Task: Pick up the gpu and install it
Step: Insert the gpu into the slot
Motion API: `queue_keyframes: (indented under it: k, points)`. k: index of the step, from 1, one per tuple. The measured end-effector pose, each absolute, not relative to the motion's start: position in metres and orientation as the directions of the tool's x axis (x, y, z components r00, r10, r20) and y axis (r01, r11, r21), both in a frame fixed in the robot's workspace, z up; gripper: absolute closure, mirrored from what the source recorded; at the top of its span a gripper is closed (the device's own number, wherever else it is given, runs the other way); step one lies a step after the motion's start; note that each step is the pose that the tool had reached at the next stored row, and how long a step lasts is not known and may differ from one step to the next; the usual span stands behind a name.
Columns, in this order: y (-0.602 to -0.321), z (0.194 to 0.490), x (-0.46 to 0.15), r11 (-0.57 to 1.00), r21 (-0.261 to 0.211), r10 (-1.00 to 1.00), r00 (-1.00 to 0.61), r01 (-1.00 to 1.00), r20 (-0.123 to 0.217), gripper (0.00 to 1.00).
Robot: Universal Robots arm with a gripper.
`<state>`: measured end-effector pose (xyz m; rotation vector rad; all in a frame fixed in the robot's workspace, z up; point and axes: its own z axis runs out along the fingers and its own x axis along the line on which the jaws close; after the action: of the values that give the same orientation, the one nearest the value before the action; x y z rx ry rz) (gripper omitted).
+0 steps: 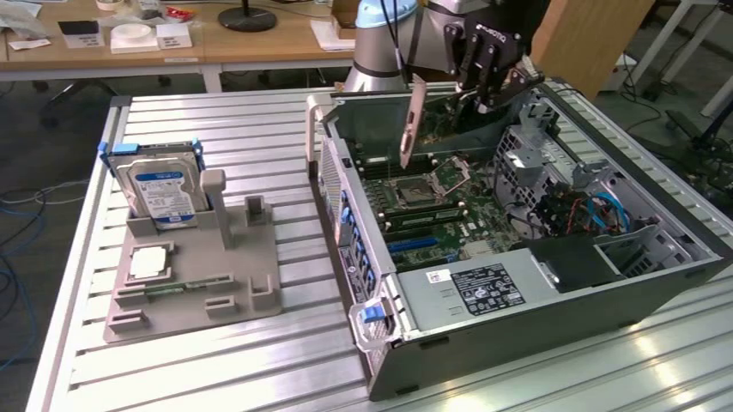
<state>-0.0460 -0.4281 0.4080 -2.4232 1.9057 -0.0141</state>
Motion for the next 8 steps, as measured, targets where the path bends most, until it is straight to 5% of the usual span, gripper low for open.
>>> queue_keyframes:
  k: [8]
  points:
    - [-0.4282, 0.4044, -0.0461, -0.102, -0.052, -0.994, 0.104, -0.993, -0.029, 0.72]
